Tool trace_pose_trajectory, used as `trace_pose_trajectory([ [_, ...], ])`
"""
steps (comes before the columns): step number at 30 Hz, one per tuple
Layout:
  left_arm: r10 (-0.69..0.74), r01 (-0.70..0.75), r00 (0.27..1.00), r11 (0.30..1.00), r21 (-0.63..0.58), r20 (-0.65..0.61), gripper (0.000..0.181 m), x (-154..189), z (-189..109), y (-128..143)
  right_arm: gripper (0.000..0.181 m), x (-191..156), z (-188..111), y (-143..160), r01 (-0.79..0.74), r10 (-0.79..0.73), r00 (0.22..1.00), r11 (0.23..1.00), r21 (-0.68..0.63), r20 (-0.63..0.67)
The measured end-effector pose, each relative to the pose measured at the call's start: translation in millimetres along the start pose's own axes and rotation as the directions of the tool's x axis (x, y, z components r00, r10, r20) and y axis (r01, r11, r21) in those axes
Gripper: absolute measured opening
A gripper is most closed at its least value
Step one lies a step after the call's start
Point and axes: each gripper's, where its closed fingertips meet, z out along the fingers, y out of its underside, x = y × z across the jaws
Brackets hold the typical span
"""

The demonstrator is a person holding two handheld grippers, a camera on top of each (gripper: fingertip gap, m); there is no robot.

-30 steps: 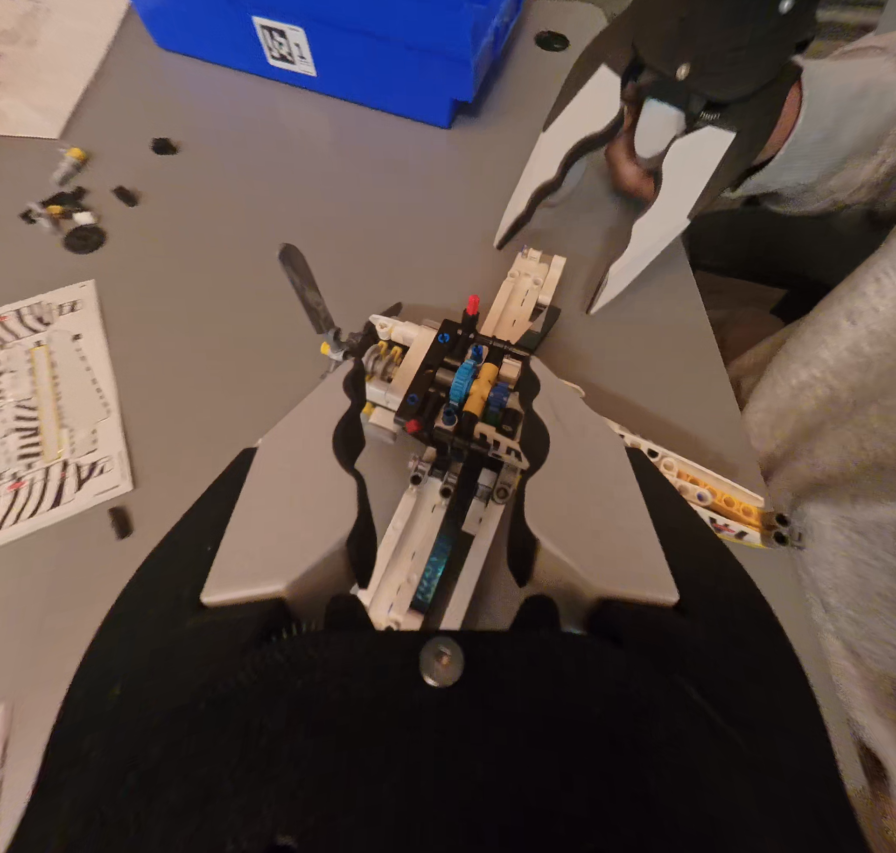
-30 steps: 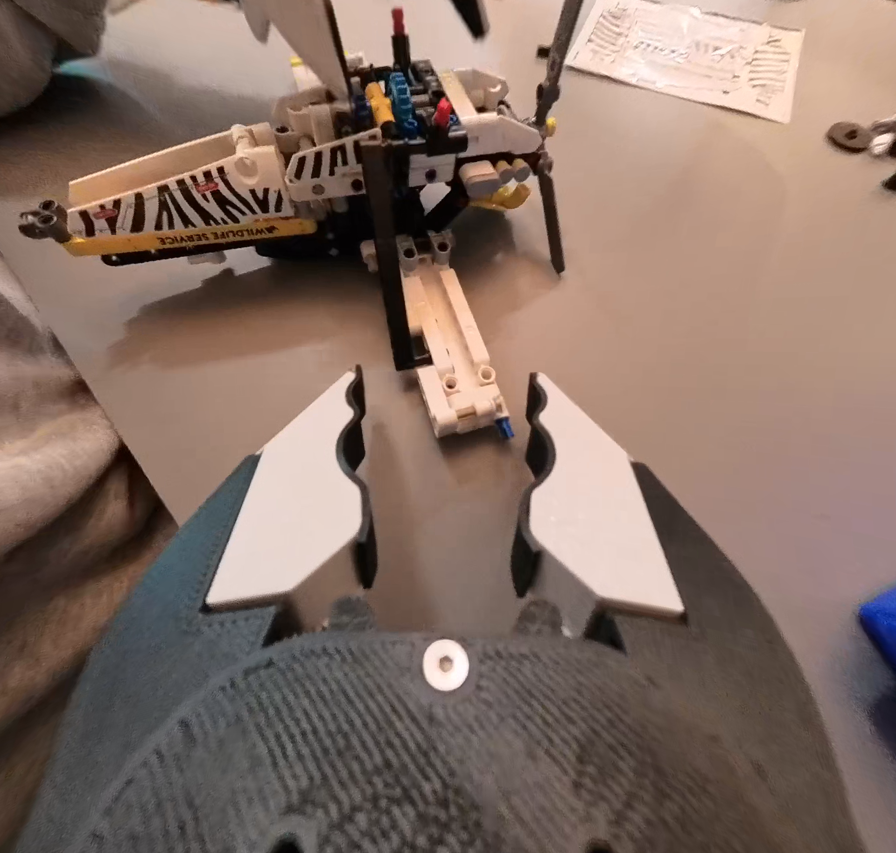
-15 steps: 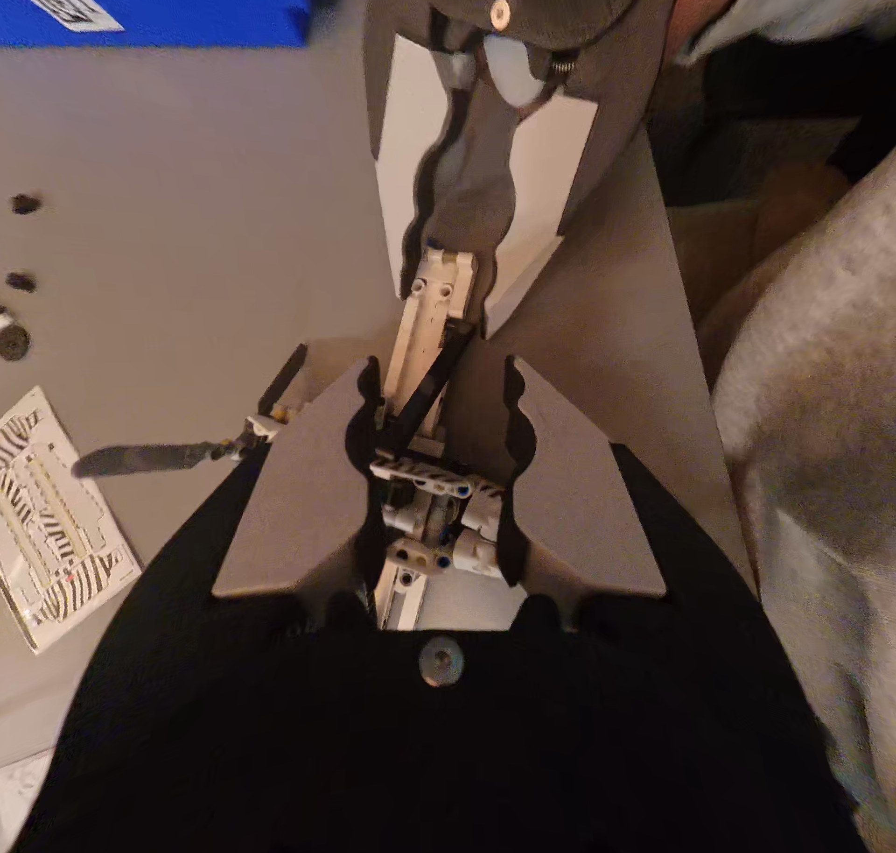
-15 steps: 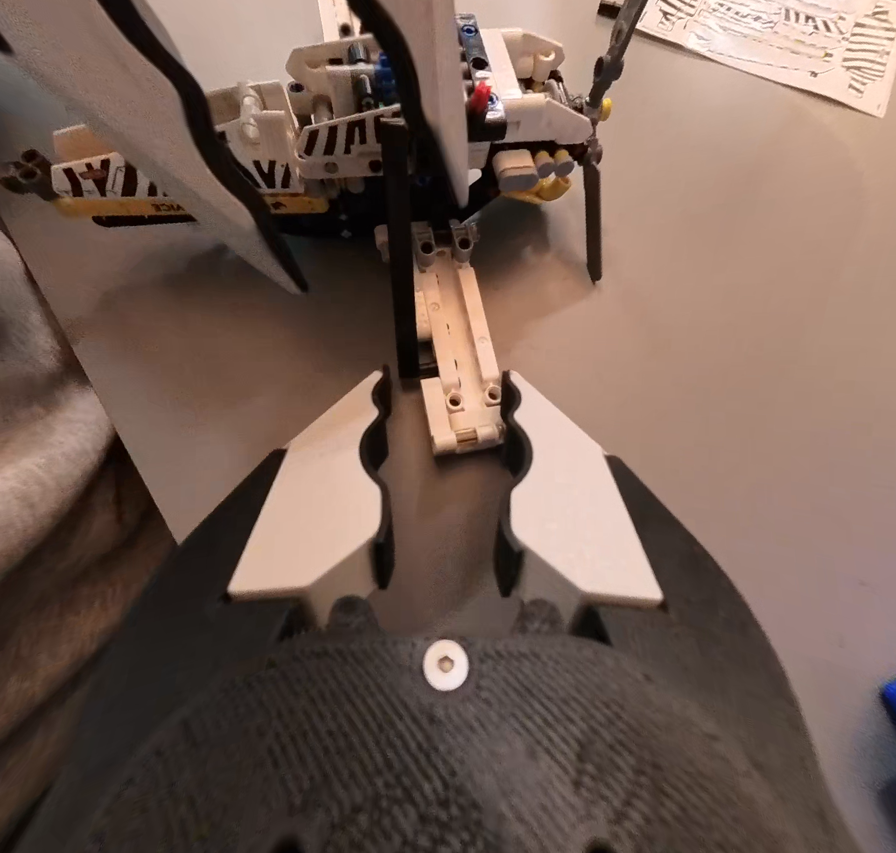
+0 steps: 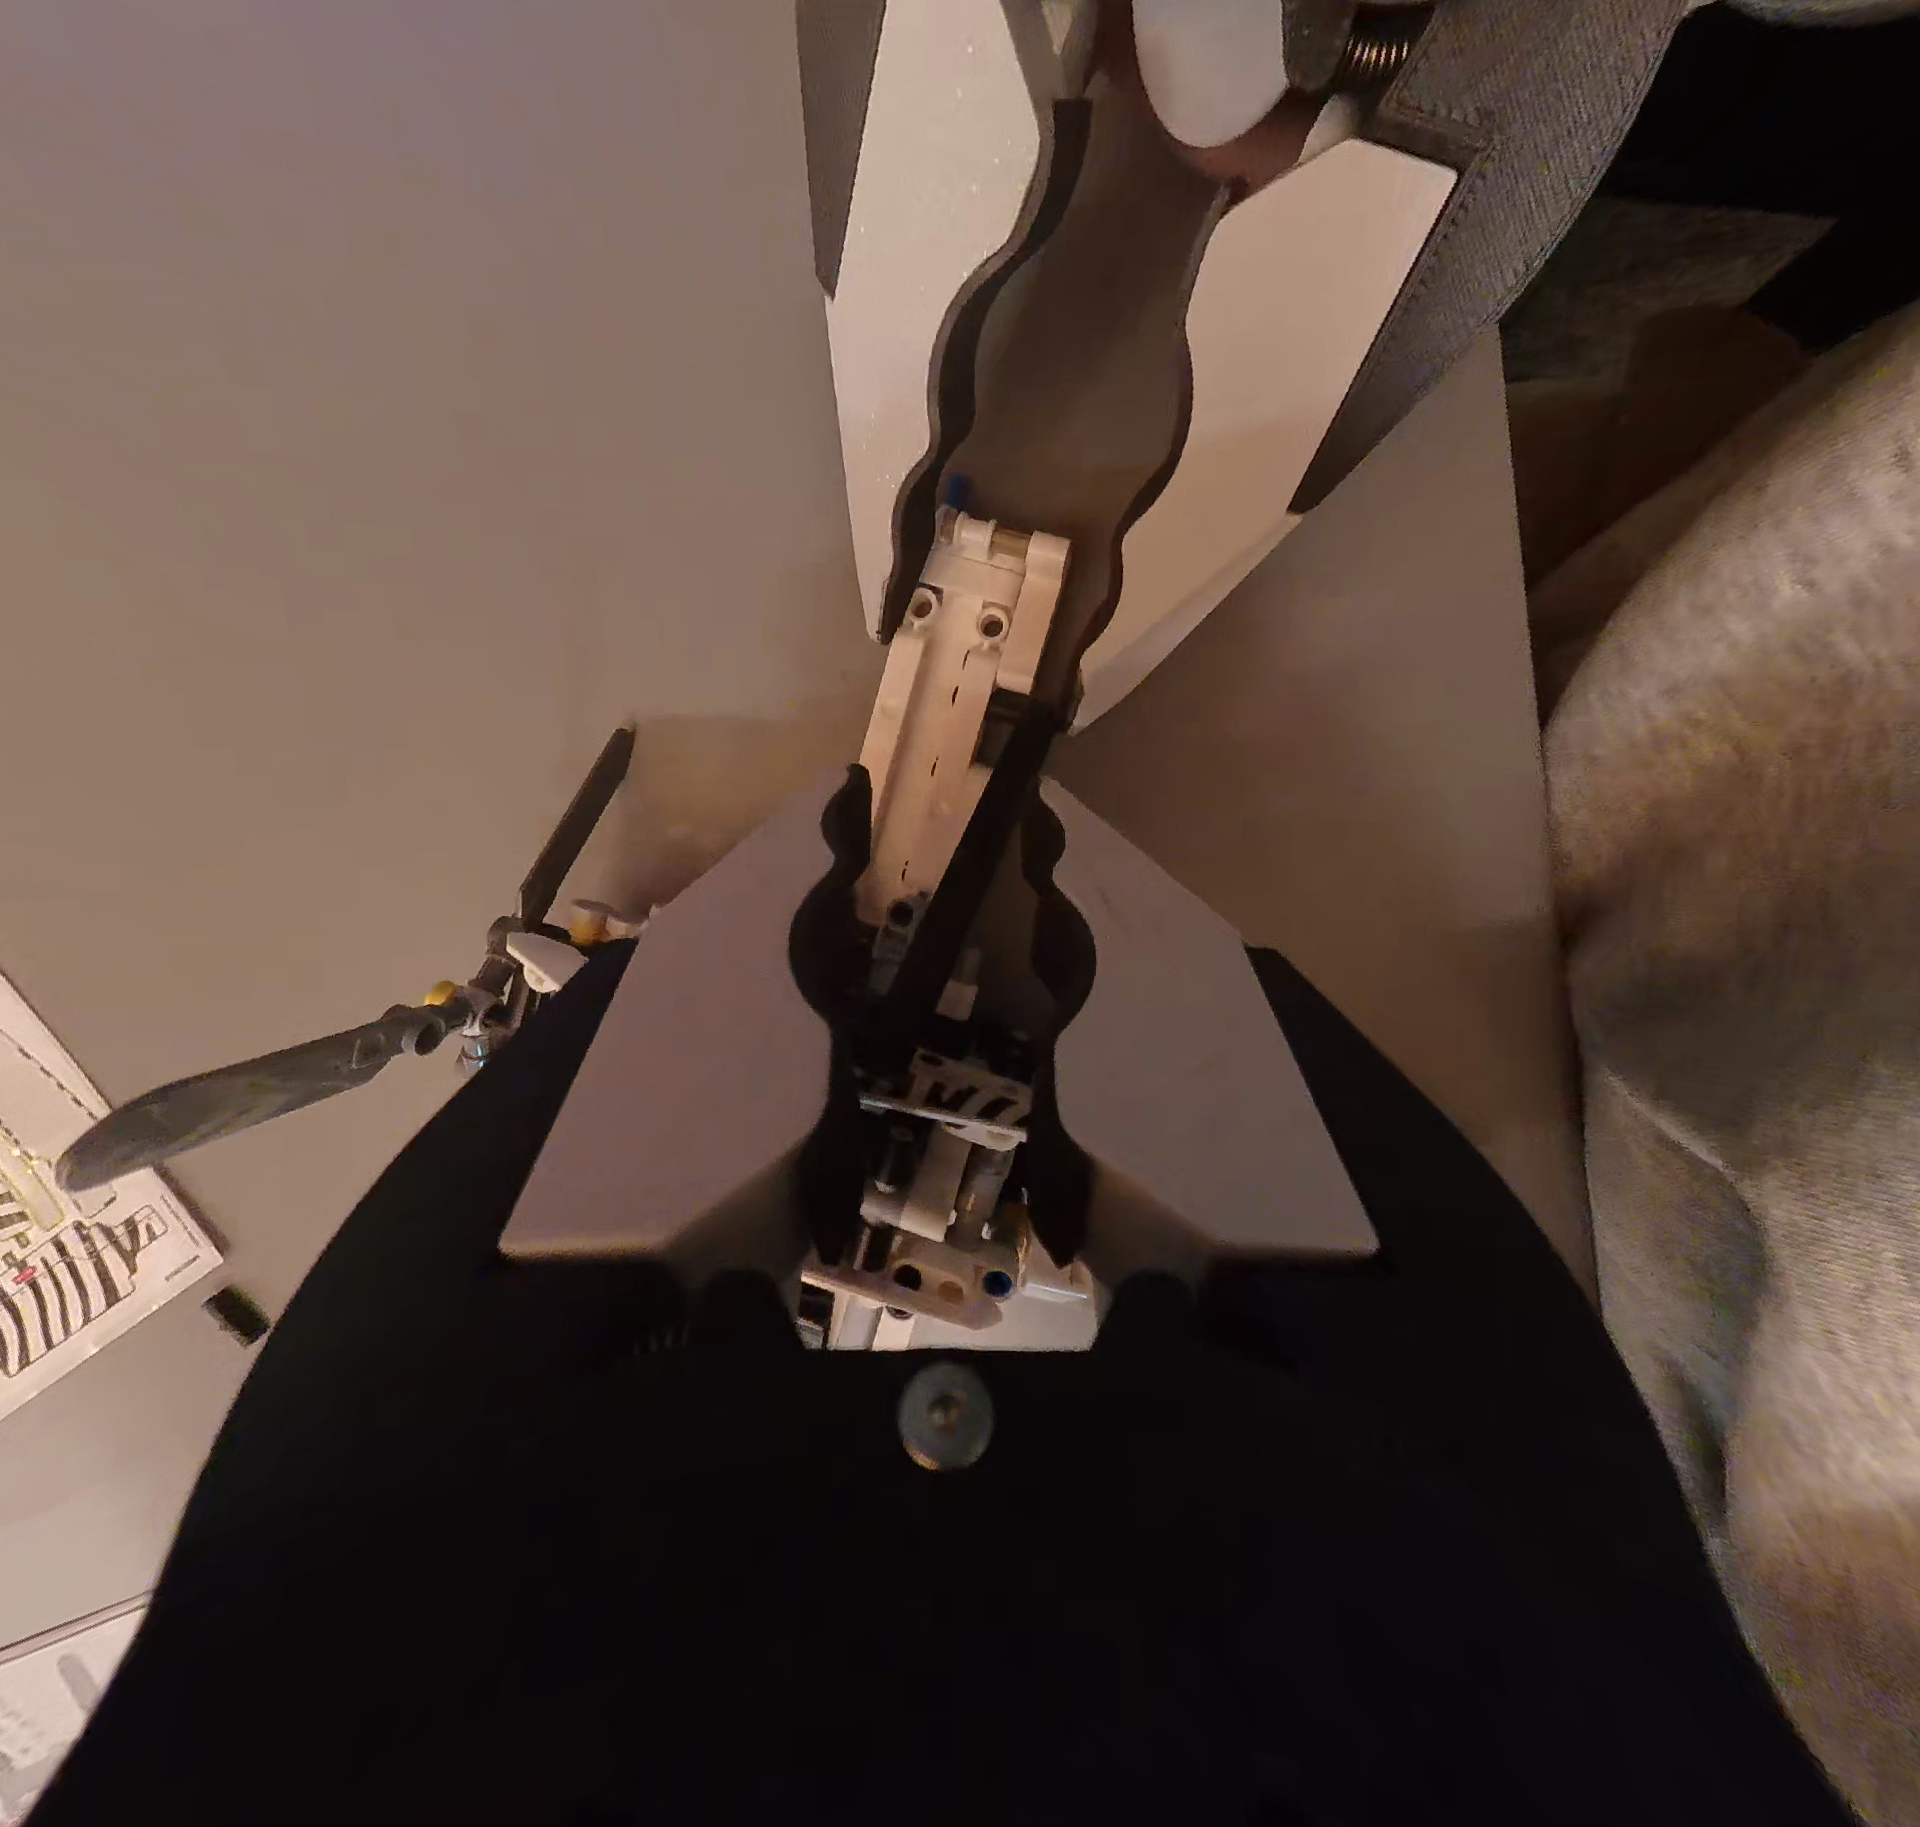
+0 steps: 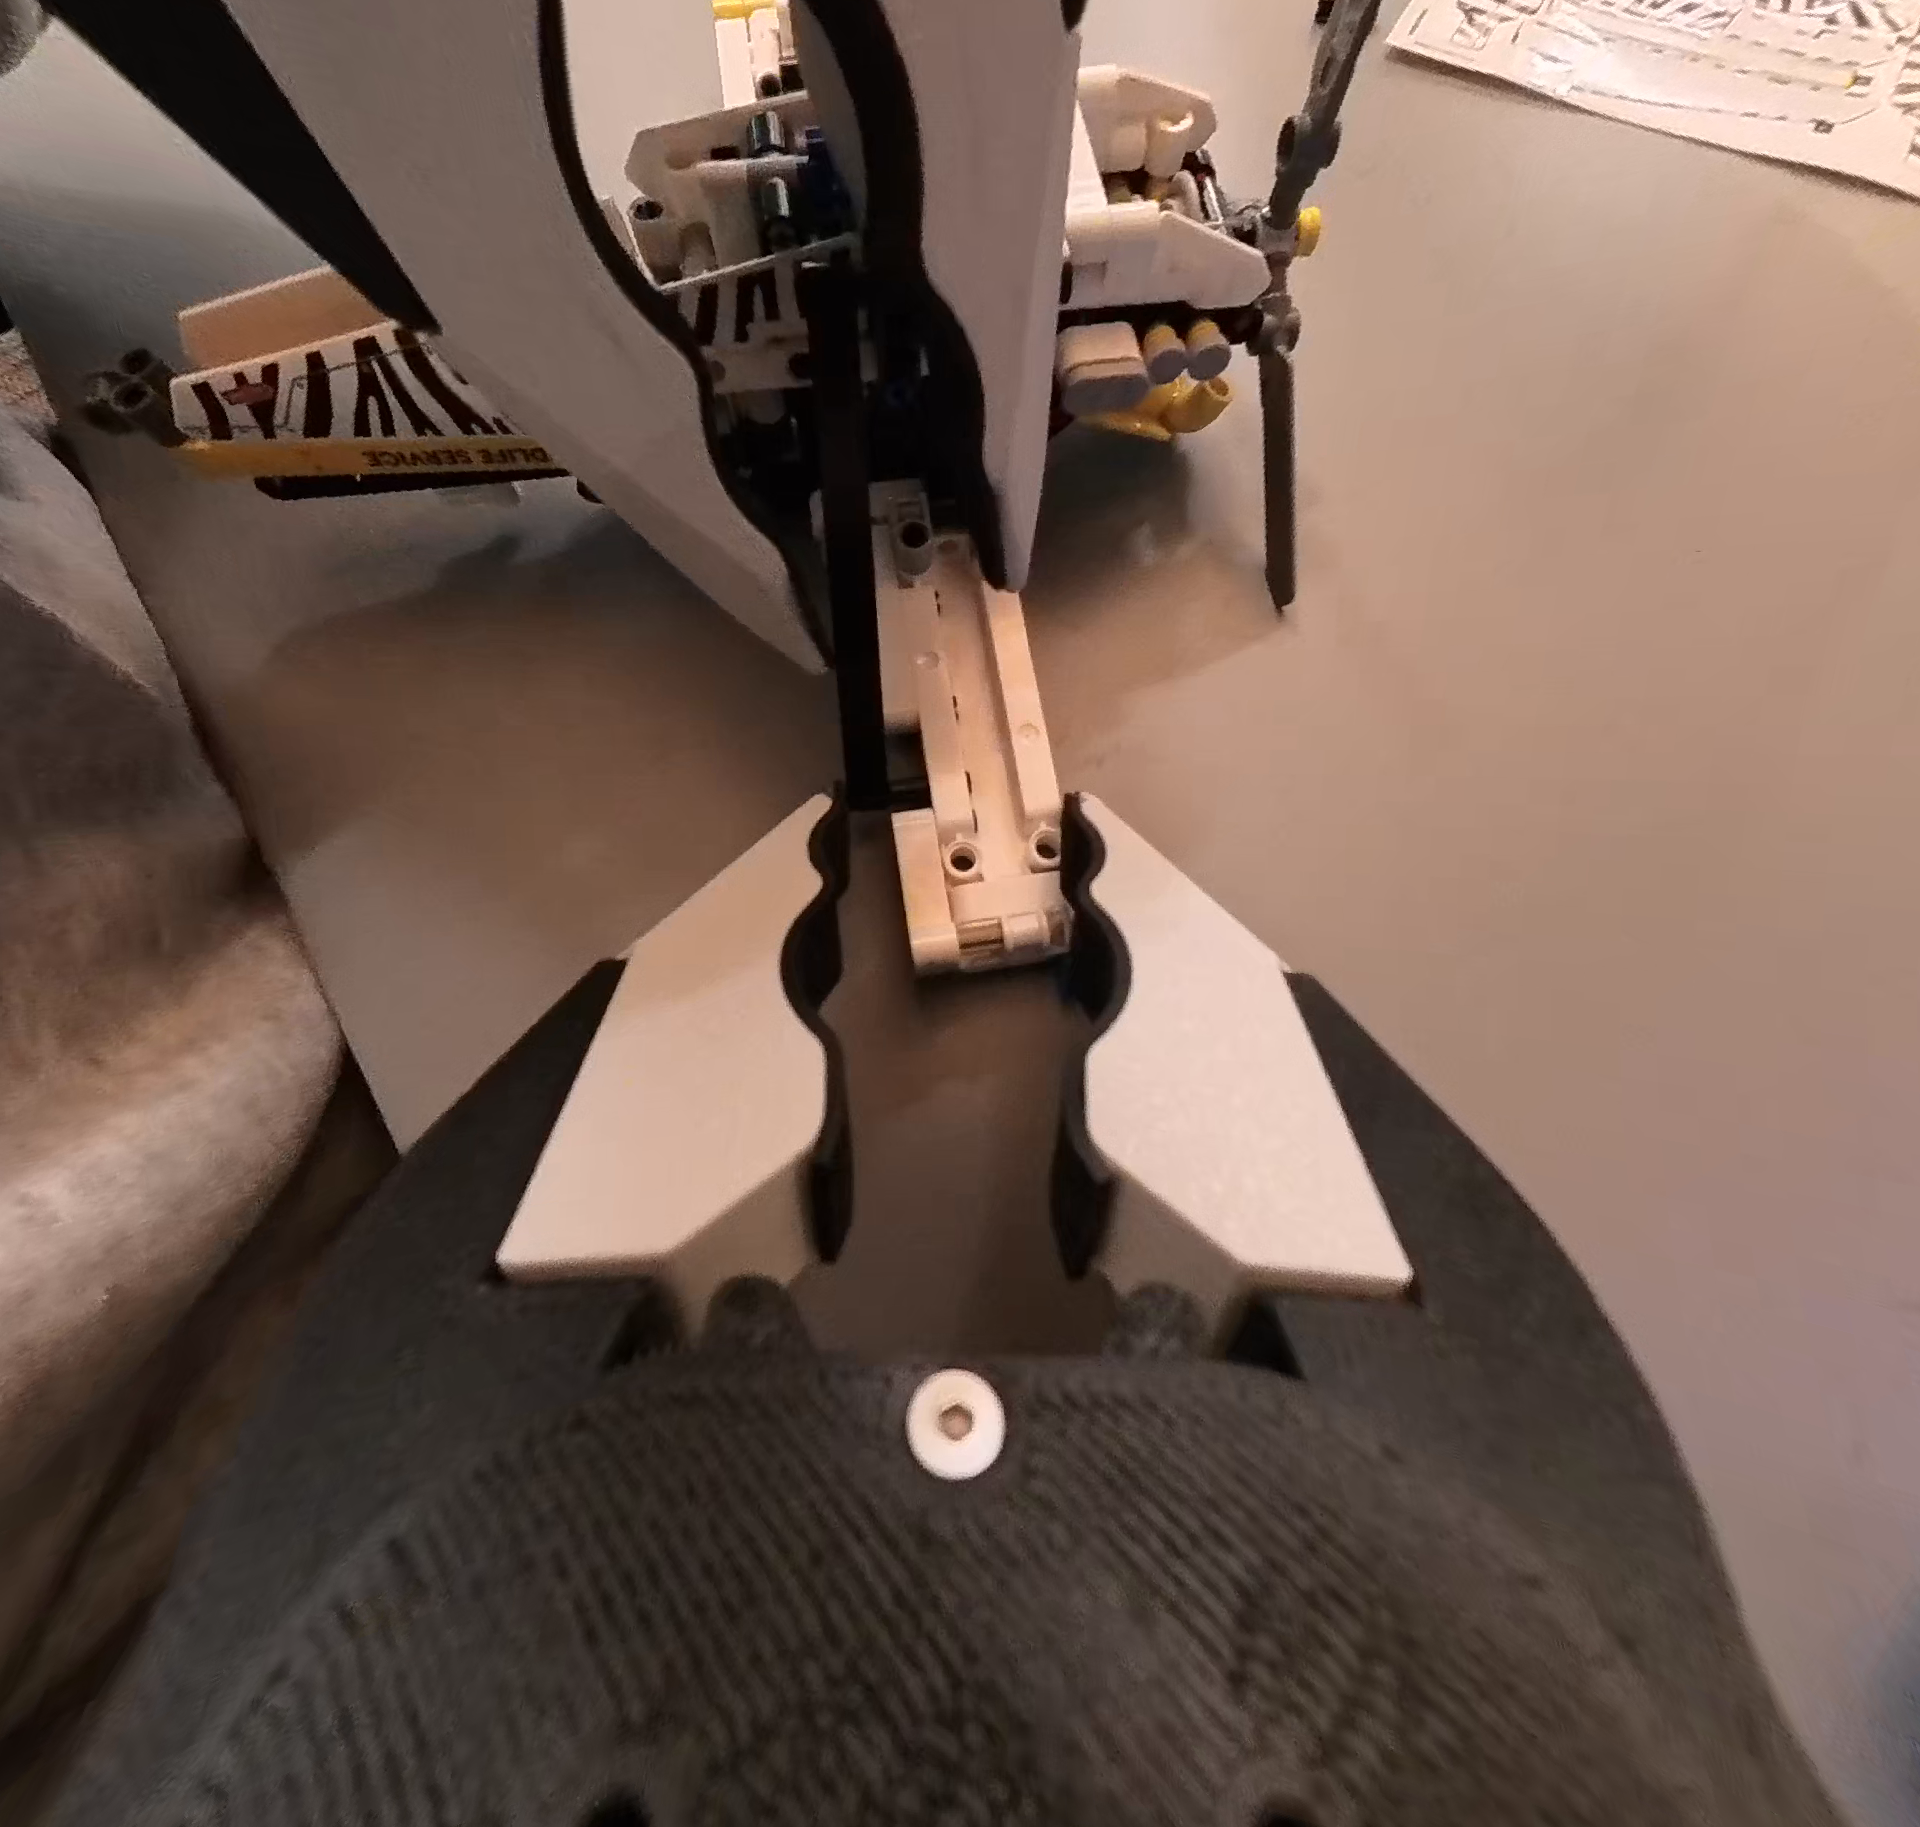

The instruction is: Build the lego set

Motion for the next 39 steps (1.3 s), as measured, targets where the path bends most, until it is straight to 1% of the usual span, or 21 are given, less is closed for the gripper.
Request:
trace_pose_trajectory([
  [3,-0.003,0.003,1.000,1.000,-0.009,0.006,0.028,-0.6,0.5,0.2,0.039,0.1,0.1,0.1,0.009,-0.009,1.000,1.000,-0.001,-0.006],
  [6,-0.011,0.011,1.000,1.000,0.008,0.011,0.030,-0.4,-0.6,-0.4,0.038,0.3,0.6,0.6,0.040,-0.040,0.999,0.999,-0.007,-0.037],
  [8,-0.044,0.044,0.999,0.998,0.051,0.005,0.031,-0.4,-5.1,-2.6,0.038,-1.1,1.3,0.7,0.054,-0.055,0.997,0.998,-0.011,-0.059],
  [11,-0.138,0.141,0.990,0.981,0.131,-0.031,0.034,-0.4,-15.7,-4.0,0.038,-4.4,1.2,1.3,0.063,-0.064,0.994,0.998,-0.012,-0.084],
  [14,-0.178,0.176,0.984,0.964,0.197,-0.012,0.035,-4.9,-24.2,-3.4,0.038,-6.4,0.2,2.0,0.068,-0.069,0.993,0.998,-0.012,-0.098],
  [23,-0.242,0.255,0.967,0.928,0.273,-0.082,0.035,-7.0,-32.5,-6.1,0.037,-7.1,0.2,2.3,0.051,-0.052,0.993,0.999,-0.014,-0.109],
  [27,-0.238,0.250,0.968,0.931,0.266,-0.079,0.036,-13.0,-30.0,-4.4,0.037,-7.1,-0.2,1.9,0.023,-0.024,0.996,1.000,-0.009,-0.082],
  [31,-0.176,0.186,0.982,0.960,0.208,-0.067,0.041,-9.7,-19.0,-4.8,0.036,-6.6,-0.6,1.7,-0.006,0.005,0.999,1.000,-0.014,-0.047],
  [33,-0.153,0.164,0.986,0.966,0.201,-0.069,0.041,-8.7,-15.6,-6.5,0.036,-5.9,-0.3,1.5,-0.014,0.013,0.999,1.000,-0.018,-0.049],
  [34,-0.148,0.160,0.986,0.966,0.201,-0.073,0.041,-8.5,-15.0,-8.0,0.030,-3.9,-0.5,1.9,-0.015,0.014,0.998,1.000,-0.023,-0.064],
  [39,-0.132,0.144,0.989,0.972,0.188,-0.074,0.040,-7.9,-12.8,-9.3,0.030,-2.4,-0.1,2.1,-0.004,0.002,0.997,1.000,-0.024,-0.079],
])
